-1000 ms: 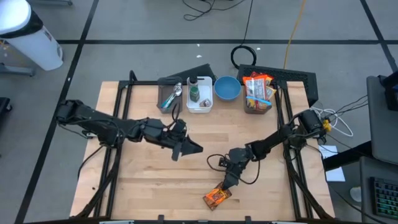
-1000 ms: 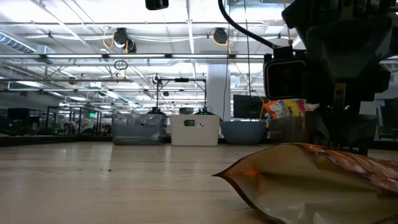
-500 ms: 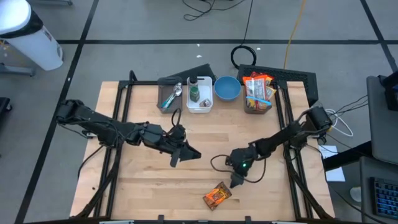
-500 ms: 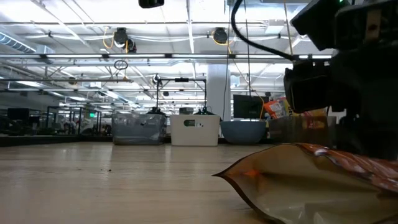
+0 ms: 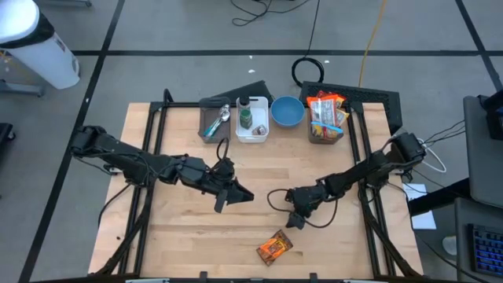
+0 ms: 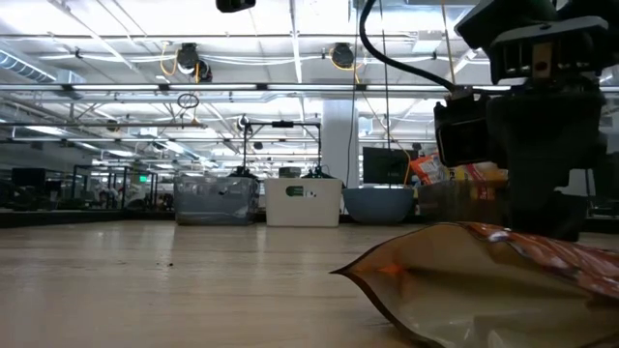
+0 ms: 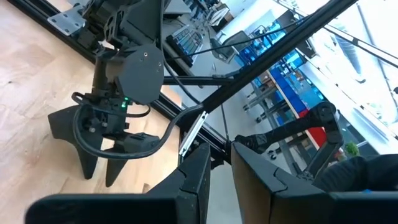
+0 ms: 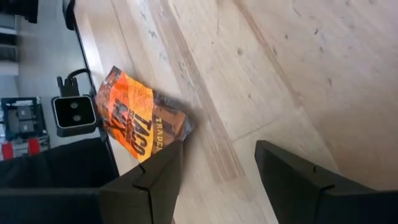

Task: Pick & Place Food Item
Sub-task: Put the brown seasoning bag into the white bin

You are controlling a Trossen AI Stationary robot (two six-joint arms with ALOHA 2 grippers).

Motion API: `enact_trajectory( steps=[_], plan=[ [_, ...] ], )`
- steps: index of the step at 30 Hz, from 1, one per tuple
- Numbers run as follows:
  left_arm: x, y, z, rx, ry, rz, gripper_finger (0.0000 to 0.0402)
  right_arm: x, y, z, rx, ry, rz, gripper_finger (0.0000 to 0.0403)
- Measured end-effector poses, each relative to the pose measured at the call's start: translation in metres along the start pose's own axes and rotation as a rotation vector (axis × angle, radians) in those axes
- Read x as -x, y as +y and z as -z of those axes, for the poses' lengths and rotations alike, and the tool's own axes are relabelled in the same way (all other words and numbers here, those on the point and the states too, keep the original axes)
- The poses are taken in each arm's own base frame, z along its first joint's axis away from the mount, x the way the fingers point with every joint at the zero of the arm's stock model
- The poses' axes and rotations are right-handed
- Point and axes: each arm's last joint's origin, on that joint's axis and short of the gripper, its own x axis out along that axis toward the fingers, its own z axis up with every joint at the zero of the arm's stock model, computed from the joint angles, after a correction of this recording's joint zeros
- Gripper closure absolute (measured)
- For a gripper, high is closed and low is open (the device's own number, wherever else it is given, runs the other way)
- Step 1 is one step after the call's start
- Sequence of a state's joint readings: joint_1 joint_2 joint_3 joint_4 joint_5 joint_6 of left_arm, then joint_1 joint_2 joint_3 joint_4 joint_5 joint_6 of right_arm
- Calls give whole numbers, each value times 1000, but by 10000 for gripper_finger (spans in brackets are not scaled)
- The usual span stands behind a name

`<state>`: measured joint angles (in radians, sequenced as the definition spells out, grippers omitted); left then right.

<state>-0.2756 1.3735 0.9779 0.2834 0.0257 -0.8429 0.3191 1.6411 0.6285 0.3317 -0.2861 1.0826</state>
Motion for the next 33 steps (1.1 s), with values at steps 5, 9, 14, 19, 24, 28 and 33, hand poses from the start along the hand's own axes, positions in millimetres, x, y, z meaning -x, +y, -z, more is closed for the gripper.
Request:
enact_trajectory(
  steps=[5, 9, 14, 19, 24, 28, 33],
  plan=[
    [0, 0, 0, 0, 2, 0, 330, -6, 1, 0, -3, -10, -35, 202],
    [0, 0, 0, -2, 4, -1, 330, -10, 1, 0, -11, -16, -51, 202],
    [0, 0, 0, -3, 4, -2, 330, -11, 2, 1, -7, -2, -60, 202],
    [0, 0, 0, -5, 4, -2, 330, -12, 5, 6, 4, 23, -71, 211],
    [0, 0, 0, -11, 4, -4, 330, -13, 8, 9, 11, 42, -77, 225],
    [0, 0, 0, -11, 4, -5, 330, -15, 15, 7, 37, 58, -85, 229],
    [0, 0, 0, -10, 3, -5, 330, -28, 17, 2, 42, 86, -90, 229]
  ],
)
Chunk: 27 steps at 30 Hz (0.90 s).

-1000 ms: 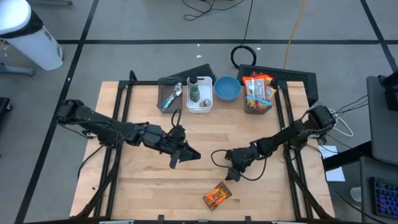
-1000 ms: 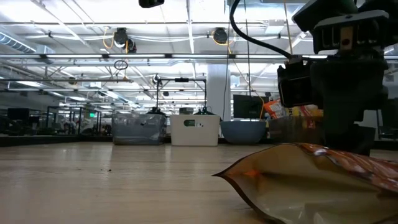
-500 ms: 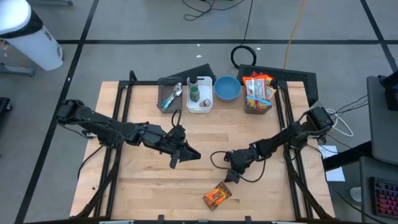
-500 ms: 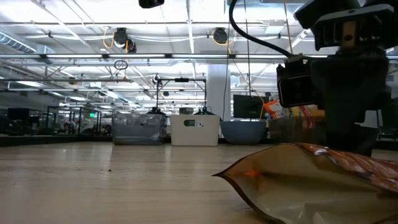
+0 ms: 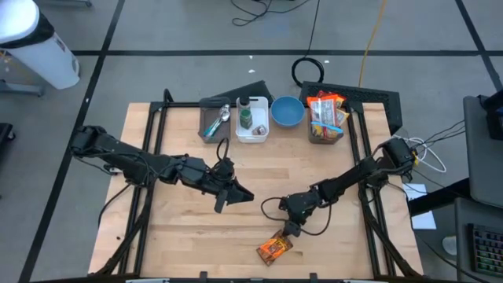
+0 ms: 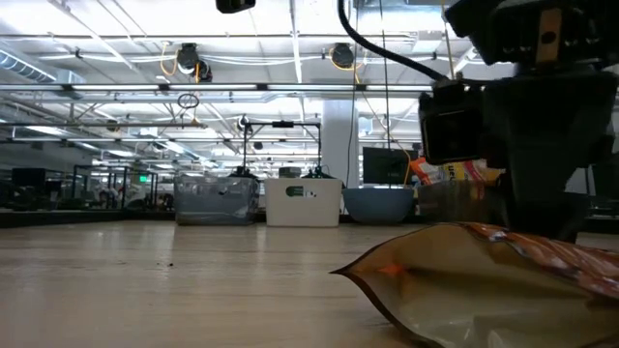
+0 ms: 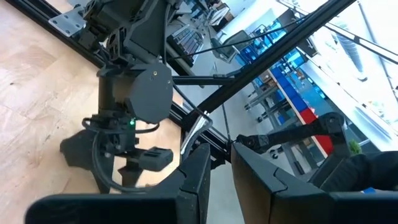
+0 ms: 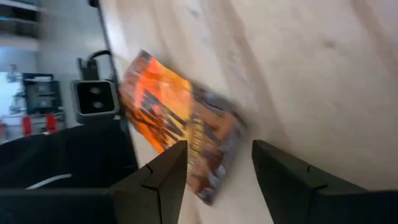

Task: Pick & Place Food Item
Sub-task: Put the brown seasoning bag into the white bin

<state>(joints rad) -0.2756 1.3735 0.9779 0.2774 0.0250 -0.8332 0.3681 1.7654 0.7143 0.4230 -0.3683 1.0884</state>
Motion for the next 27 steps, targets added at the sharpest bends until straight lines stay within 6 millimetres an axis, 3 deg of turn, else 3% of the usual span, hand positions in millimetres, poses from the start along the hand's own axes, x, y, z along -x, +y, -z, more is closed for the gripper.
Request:
enact_trajectory(
  steps=[6, 27],
  plan=[
    [0, 0, 1, 15, 7, -3, 330, -13, 2, -5, 5, 26, -25, 230],
    [0, -3, 5, 11, 26, 2, 330, -17, 0, 5, 17, 65, 46, 234]
  ],
)
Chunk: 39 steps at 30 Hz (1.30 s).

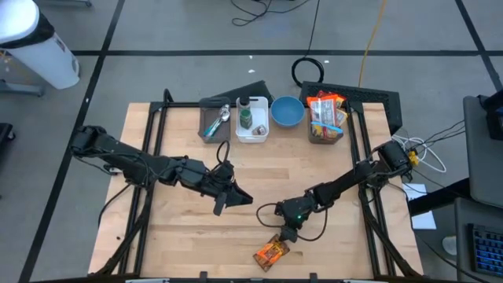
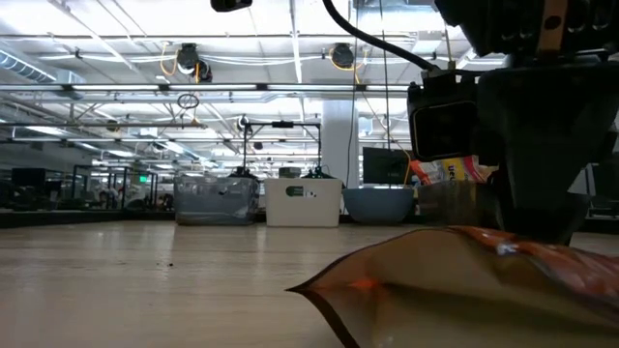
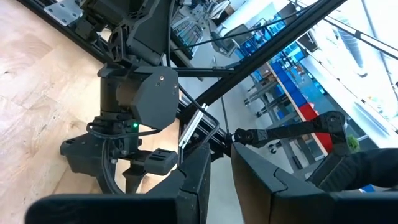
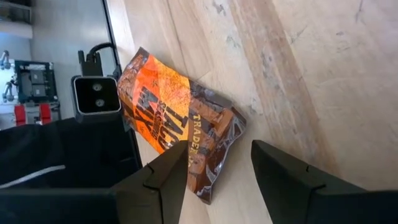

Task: Pick & Place Food Item
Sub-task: Put the brown seasoning bag into the white bin

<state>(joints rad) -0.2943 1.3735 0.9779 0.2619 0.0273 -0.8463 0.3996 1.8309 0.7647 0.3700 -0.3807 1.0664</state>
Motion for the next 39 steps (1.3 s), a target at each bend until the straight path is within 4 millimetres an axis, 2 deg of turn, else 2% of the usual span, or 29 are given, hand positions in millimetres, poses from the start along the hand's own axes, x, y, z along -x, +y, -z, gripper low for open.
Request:
enact_trajectory(
  steps=[39],
  plan=[
    [0, 1, -1, 0, -22, -19, 330, 0, 5, -3, 37, -41, -48, 234]
  ],
)
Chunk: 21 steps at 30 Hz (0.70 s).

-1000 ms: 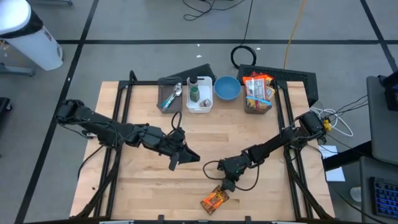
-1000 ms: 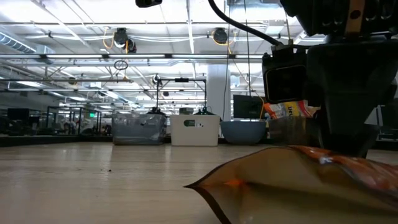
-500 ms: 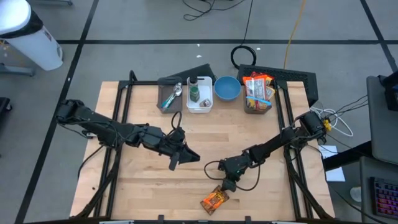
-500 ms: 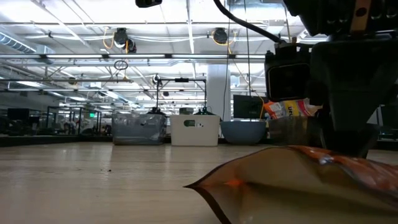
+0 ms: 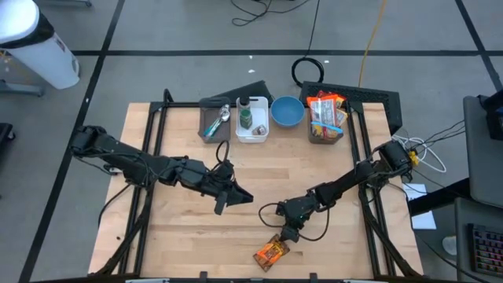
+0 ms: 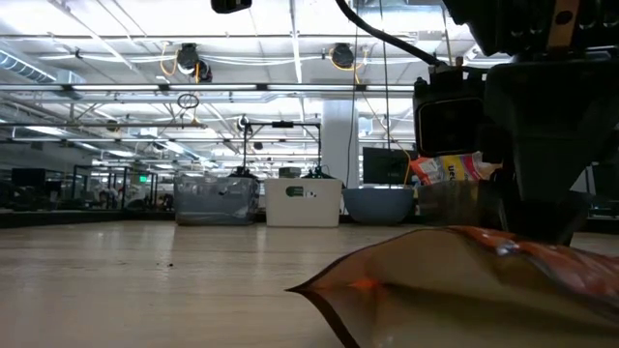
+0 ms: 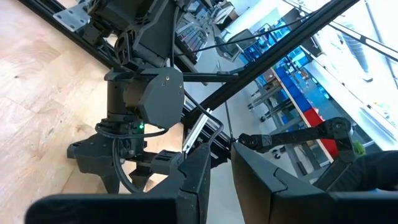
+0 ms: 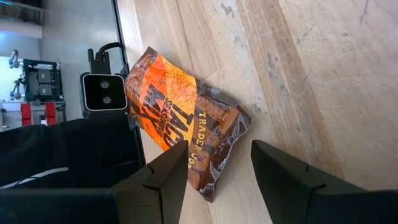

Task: Pick & Place Food Item
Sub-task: Put the brown seasoning bag into the white bin

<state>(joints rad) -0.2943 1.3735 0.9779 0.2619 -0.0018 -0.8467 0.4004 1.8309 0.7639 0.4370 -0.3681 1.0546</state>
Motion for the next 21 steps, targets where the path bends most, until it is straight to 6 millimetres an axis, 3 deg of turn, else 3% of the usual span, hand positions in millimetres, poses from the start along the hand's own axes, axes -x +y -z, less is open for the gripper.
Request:
enact_trajectory(
  steps=[8, 13, 21],
  plan=[
    [0, 2, -2, -5, -7, -6, 330, -4, 10, -1, 49, 50, 13, 234],
    [0, 2, -2, -5, -7, -6, 330, -8, -1, 1, 16, 86, 61, 234],
    [0, 1, -1, 0, -3, -3, 330, -26, -15, -1, -67, 136, -18, 234]
  ],
)
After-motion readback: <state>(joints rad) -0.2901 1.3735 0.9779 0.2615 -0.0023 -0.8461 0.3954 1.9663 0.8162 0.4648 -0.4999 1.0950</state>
